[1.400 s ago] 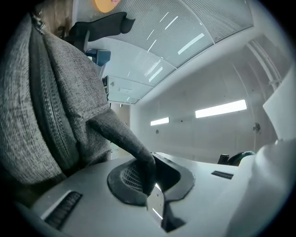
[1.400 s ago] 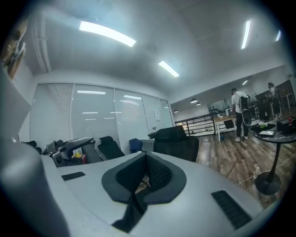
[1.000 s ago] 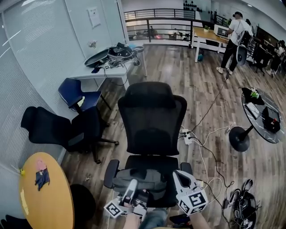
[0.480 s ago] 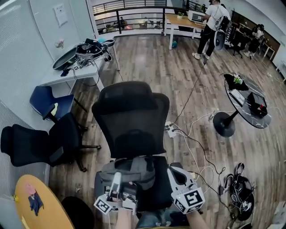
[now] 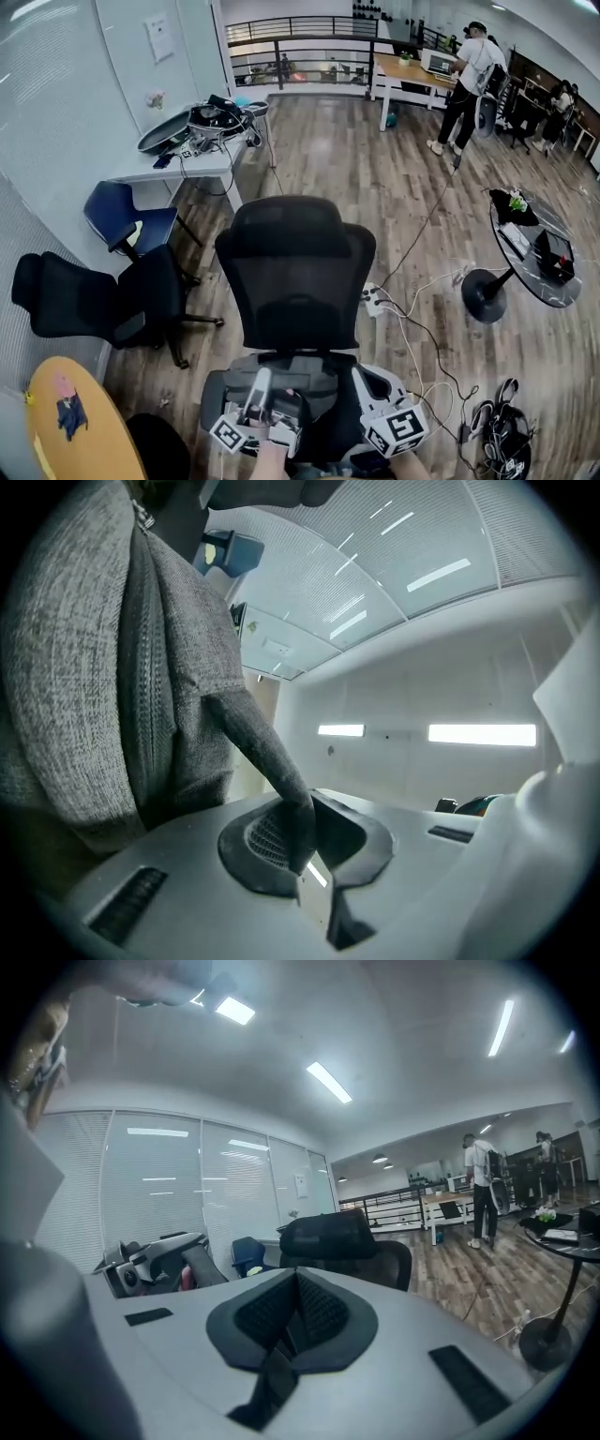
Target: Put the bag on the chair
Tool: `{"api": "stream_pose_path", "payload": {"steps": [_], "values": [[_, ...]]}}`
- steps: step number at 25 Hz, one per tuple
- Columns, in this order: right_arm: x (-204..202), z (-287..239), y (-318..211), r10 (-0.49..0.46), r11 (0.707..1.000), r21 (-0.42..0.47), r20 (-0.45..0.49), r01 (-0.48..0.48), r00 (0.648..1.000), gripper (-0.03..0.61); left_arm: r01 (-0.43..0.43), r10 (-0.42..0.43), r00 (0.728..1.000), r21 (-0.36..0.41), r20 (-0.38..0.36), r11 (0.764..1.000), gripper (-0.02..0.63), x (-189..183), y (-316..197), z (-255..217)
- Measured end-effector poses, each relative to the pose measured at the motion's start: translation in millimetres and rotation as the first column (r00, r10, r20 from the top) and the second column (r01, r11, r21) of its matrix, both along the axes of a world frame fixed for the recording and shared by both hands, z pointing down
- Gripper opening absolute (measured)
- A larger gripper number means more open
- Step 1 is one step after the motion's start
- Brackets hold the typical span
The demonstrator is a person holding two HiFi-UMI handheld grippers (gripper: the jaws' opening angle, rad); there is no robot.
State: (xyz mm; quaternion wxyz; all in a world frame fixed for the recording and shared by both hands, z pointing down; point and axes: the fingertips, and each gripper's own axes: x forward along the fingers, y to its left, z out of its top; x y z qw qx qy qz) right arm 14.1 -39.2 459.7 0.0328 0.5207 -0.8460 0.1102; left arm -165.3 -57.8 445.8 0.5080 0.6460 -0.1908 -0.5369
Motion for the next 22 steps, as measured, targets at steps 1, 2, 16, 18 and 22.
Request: {"api": "stream_pose_path", "payload": {"steps": [1,2,16,18,22], "values": [[-0.3,1.8,-1.6,-0.012,1.0,-0.001,0.002,0.012,1.0,0.012,0.008,-0.008,1.0,-0.003,-0.001,1.0,0.037,0.2,0.7,0.9],[0.7,3.2,-4.0,-0.022,1.0,-0.001,0.006,0.022,1.0,0.012,0.015,-0.015,1.0,-0.004,0.001,1.0,0.037,1.0,1.6,1.6],[29.2,23.4,-44.7,-0.072,0.996,-0.041,0.039,0.073,0.997,0.012,0.092,-0.091,0.996,-0.058,0.013,0.994,0.037,13.1,-15.3,24.4],[26.5,27.0,-47.5,-0.079,0.996,-0.049,0.038,0.081,0.996,0.014,0.096,-0.095,0.995,-0.064,0.016,0.993,0.037,11.4,-17.3,28.1],[18.7,33.9,-54.2,-0.1,0.993,-0.06,0.041,0.102,0.994,0.012,0.109,-0.108,0.994,-0.082,0.018,0.991,0.037,4.4,-20.7,37.4]]}}
